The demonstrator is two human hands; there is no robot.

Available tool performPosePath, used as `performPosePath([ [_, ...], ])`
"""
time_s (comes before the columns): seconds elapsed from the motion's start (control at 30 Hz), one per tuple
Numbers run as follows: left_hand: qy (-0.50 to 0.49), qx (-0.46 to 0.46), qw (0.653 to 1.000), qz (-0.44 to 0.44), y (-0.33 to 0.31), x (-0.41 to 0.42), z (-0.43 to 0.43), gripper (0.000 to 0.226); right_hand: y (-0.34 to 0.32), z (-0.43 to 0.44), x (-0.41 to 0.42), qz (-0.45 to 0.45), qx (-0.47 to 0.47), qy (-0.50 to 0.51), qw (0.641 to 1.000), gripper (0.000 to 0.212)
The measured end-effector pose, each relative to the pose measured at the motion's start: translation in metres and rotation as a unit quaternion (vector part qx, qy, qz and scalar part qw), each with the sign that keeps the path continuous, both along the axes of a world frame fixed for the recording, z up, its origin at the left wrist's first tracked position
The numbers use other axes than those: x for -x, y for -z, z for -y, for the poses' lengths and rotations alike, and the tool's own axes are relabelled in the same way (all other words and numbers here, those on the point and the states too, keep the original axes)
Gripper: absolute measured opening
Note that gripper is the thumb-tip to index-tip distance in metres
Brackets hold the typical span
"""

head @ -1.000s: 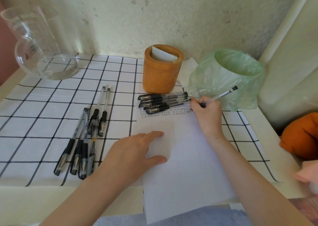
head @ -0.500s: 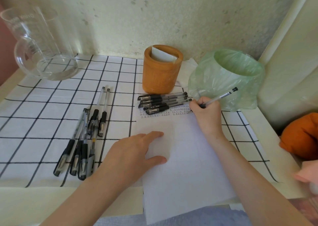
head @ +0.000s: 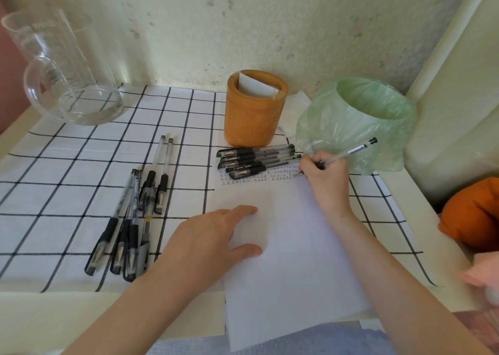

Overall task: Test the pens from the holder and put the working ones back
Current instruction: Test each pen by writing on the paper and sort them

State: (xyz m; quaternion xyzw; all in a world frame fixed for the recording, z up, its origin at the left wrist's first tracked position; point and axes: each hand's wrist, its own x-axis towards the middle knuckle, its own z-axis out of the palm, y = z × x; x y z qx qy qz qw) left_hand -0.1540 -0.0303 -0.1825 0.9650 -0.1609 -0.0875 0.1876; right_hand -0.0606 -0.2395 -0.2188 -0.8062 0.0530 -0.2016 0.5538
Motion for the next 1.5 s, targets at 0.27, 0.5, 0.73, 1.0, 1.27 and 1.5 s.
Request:
performPosePath([
  [0.27,-0.001,0.005,1.000,-0.003,0.000,0.000,0.000,0.059,-0.003,-0.002,0.002,-0.004,0.006,-0.008,1.000,0.040],
  [0.5,-0.004,0.013,1.000,0.000,0.001,0.000,0.001,0.058,-0.004,-0.002,0.002,-0.010,0.008,-0.007,1.000,0.041],
  [0.73,-0.005,0.012,1.000,0.004,0.000,0.000,0.000,0.059,-0.006,-0.005,0.004,-0.006,0.007,0.007,1.000,0.042],
  [1.0,-0.003,0.006,1.000,-0.007,-0.001,0.000,0.000,0.059,-0.007,-0.005,0.004,-0.002,0.014,0.004,1.000,0.042],
  [1.27,-0.021,0.107,0.994,-0.025,-0.001,-0.001,-0.001,0.050,-0.014,-0.005,0.004,-0.020,-0.061,0.016,0.998,0.030],
  [1.5,-0.094,0.372,0.922,-0.051,-0.008,-0.008,-0.003,0.048,-0.056,-0.028,0.029,-0.094,-0.248,-0.142,0.954,0.040],
])
